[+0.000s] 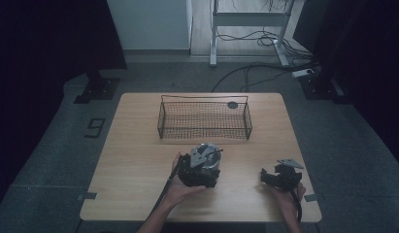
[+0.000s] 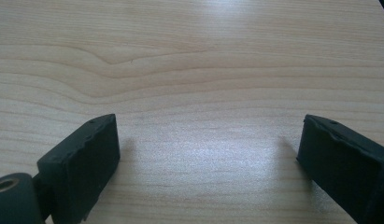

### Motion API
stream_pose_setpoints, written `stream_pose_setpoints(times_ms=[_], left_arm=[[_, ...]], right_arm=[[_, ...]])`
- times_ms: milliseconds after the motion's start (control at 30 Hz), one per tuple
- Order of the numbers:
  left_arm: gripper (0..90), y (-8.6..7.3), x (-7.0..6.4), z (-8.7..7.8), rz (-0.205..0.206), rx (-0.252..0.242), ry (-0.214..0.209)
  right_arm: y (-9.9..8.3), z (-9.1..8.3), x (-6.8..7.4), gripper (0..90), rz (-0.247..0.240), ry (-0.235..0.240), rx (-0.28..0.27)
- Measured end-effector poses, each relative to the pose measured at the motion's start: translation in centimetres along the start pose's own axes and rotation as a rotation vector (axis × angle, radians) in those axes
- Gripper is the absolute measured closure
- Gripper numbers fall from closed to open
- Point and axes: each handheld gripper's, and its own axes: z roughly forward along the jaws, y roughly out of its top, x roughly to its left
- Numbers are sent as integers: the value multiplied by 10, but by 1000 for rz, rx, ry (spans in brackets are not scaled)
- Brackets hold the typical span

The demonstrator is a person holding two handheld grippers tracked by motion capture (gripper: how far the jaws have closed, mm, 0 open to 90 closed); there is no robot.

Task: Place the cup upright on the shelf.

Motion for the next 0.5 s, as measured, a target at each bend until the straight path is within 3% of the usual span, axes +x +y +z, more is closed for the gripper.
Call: stream_pose_setpoints(times_ms=[500], left_arm=[[35,-2,1,0,24,-29,-11]], right_arm=[[0,0,0,54,0,0,0]])
